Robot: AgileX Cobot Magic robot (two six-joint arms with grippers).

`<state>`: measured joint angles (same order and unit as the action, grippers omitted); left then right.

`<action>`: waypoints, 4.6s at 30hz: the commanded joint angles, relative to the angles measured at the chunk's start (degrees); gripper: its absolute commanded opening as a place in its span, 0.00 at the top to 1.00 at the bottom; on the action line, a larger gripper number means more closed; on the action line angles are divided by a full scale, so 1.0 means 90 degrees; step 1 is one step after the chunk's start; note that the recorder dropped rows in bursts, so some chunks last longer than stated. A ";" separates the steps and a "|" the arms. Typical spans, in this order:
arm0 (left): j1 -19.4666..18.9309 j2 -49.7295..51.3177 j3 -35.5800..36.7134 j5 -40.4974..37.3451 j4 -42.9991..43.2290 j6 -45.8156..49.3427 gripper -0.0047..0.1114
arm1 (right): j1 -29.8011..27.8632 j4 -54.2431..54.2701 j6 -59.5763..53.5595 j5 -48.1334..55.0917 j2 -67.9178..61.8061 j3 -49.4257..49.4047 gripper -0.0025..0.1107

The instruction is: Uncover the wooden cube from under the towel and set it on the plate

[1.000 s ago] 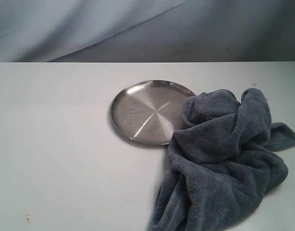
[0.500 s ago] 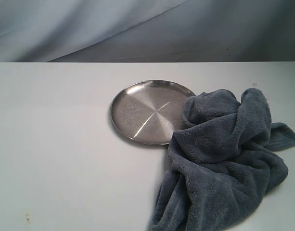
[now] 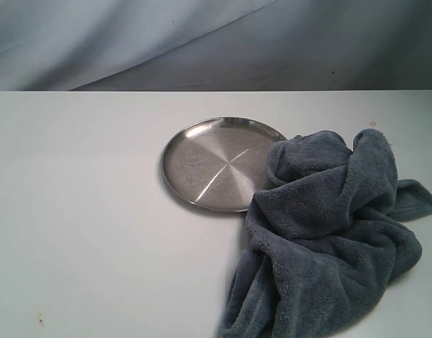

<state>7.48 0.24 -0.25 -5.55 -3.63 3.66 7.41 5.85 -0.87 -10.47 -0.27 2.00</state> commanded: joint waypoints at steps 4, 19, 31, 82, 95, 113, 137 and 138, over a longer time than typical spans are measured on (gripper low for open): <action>-0.0014 -0.0027 0.0028 0.0068 -0.0016 -0.0014 0.96 | 0.0018 -0.0899 0.0032 0.0994 0.0030 0.1478 0.98; -0.0014 -0.0027 0.0028 0.0068 -0.0016 -0.0014 0.96 | 0.0502 -0.0899 -0.0919 0.4907 -0.0392 0.3699 0.98; -0.0014 -0.0027 0.0028 0.0068 -0.0016 -0.0014 0.96 | 0.0839 -0.0099 -0.0497 0.7449 -0.3813 0.5302 0.98; -0.0014 -0.0027 0.0028 0.0068 -0.0016 -0.0014 0.96 | 0.0815 -0.0580 0.0148 0.7062 -1.1510 0.8911 0.98; -0.0014 -0.0027 0.0028 0.0068 -0.0016 -0.0014 0.96 | 0.3030 0.0798 -0.0776 0.8353 -1.2357 0.9970 0.98; -0.0014 -0.0027 0.0028 0.0068 -0.0016 -0.0014 0.96 | 0.1474 -0.0015 -0.0425 0.6613 -0.9126 0.5052 0.98; -0.0014 -0.0027 0.0028 0.0068 -0.0016 -0.0014 0.96 | 0.1145 -0.0294 -0.0131 0.8432 -1.3220 1.1114 0.98; -0.0014 -0.0027 0.0028 0.0068 -0.0016 -0.0014 0.96 | 0.1258 -0.0294 -0.0131 0.8421 -1.3283 1.1170 0.98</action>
<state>7.48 0.24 -0.25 -5.55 -3.63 3.66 15.73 3.17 -2.44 64.48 -118.17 100.30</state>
